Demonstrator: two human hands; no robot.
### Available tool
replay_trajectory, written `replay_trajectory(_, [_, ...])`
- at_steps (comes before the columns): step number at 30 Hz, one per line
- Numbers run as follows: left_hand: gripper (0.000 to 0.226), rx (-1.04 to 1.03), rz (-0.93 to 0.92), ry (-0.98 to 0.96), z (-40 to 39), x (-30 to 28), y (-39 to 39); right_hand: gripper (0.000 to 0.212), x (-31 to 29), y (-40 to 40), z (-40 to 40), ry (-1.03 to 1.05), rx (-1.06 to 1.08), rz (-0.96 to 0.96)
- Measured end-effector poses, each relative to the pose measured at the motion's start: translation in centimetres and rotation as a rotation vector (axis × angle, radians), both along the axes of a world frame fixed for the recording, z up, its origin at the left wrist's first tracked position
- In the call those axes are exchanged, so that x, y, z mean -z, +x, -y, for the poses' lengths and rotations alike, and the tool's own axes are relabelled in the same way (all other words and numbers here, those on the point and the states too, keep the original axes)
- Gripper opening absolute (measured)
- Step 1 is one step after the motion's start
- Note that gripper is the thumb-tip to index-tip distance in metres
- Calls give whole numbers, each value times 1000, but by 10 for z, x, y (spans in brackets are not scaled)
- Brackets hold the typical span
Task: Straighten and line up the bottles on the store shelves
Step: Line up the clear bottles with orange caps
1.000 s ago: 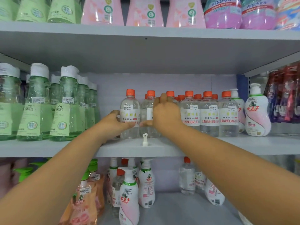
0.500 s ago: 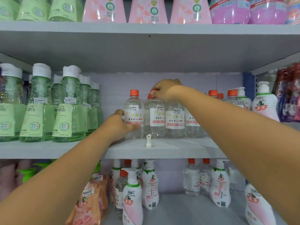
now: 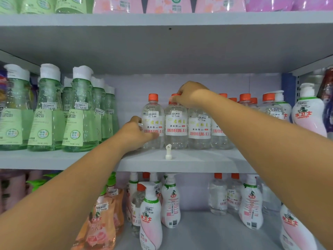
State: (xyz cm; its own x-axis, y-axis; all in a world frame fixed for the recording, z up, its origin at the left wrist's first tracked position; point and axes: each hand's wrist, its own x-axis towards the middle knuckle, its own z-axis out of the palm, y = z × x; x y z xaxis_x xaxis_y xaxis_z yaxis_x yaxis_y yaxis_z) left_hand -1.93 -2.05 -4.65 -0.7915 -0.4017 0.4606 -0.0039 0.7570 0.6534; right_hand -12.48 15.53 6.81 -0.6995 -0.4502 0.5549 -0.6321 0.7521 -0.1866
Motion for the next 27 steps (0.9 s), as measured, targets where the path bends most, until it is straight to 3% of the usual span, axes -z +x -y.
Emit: replay_trajectory(27, [68, 7, -7, 56, -3, 0, 5, 54, 19, 12, -5, -10, 4, -100])
